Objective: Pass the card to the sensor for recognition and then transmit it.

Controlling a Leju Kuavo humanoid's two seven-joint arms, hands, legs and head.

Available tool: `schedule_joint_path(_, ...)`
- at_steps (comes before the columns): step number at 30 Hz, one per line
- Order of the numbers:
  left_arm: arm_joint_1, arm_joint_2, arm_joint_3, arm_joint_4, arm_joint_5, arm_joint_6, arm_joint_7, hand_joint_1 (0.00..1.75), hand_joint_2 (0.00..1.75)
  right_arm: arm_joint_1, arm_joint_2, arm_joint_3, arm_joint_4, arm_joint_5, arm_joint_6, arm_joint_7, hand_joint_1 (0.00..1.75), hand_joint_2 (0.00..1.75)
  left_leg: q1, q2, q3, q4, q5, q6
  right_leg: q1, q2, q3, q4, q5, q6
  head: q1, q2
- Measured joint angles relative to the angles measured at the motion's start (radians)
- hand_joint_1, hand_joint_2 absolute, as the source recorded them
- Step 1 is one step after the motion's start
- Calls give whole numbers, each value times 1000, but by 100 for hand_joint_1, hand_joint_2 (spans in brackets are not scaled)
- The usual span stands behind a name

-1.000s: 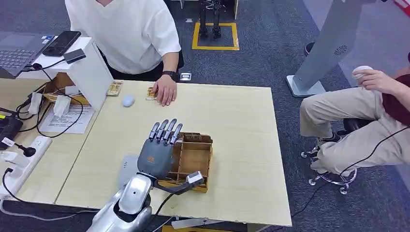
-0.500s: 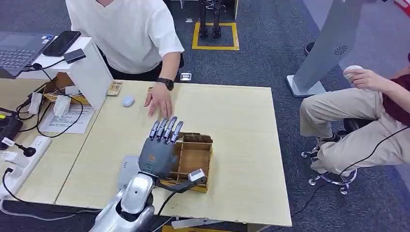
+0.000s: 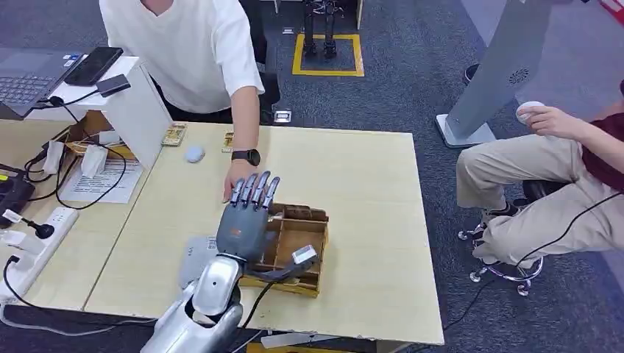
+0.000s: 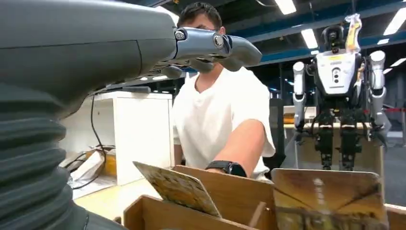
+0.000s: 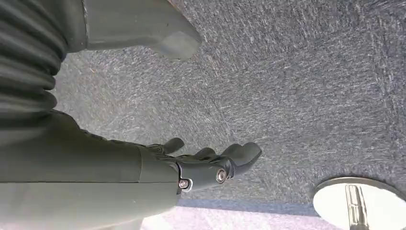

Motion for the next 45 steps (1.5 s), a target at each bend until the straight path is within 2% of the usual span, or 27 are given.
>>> schedule_joint_path(16, -16, -8, 4, 51, -2, 10, 29, 0, 175, -5, 0, 21, 0, -5, 0, 9, 0, 175, 0, 0, 0, 0, 0, 0, 0, 0, 0, 0, 0, 0, 0, 0)
schedule_joint_path(21, -16, -8, 4, 56, -2, 55, 29, 0, 175, -6, 0, 29, 0, -5, 0, 10, 0, 175, 0, 0, 0, 0, 0, 0, 0, 0, 0, 0, 0, 0, 0, 0)
schedule_joint_path(22, -16, -8, 4, 56, -2, 63, 31, 7, 175, -7, 0, 29, 0, -5, 0, 10, 0, 175, 0, 0, 0, 0, 0, 0, 0, 0, 0, 0, 0, 0, 0, 0)
schedule_joint_path(23, -16, -8, 4, 56, -2, 71, 32, 30, 175, -8, 0, 29, 0, -5, 0, 10, 0, 175, 0, 0, 0, 0, 0, 0, 0, 0, 0, 0, 0, 0, 0, 0)
schedule_joint_path(24, -16, -8, 4, 56, -2, 76, 33, 73, 175, -9, 0, 30, 0, -5, 0, 10, 0, 175, 0, 0, 0, 0, 0, 0, 0, 0, 0, 0, 0, 0, 0, 0)
schedule_joint_path(25, -16, -8, 4, 56, -2, 81, 34, 154, 175, -9, 0, 30, 0, -5, 0, 10, 0, 175, 0, 0, 0, 0, 0, 0, 0, 0, 0, 0, 0, 0, 0, 0)
schedule_joint_path(26, -16, -8, 4, 56, -2, 87, 34, 175, 175, -9, 0, 30, 0, -6, 0, 10, 0, 175, 0, 0, 0, 0, 0, 0, 0, 0, 0, 0, 0, 0, 0, 0)
schedule_joint_path(33, -16, -8, 4, 56, -1, 150, 14, 175, 175, -10, 0, 41, 0, -7, 0, 10, 0, 175, 0, 0, 0, 0, 0, 0, 0, 0, 0, 0, 0, 0, 0, 0)
schedule_joint_path(43, -15, -8, 4, 63, -1, 128, -21, 175, 175, -12, 0, 50, 0, -11, 0, 10, 0, 175, 0, 0, 0, 0, 0, 0, 0, 0, 0, 0, 0, 0, 0, 0)
schedule_joint_path(44, -15, -8, 4, 66, -1, 123, -29, 148, 175, -12, 0, 50, 0, -12, 0, 9, 0, 175, 0, 0, 0, 0, 0, 0, 0, 0, 0, 0, 0, 0, 0, 0)
schedule_joint_path(45, -15, -8, 4, 68, 0, 116, -32, 28, 175, -12, 1, 50, 0, -12, 0, 9, 0, 175, 0, 0, 0, 0, 0, 0, 0, 0, 0, 0, 0, 0, 0, 0)
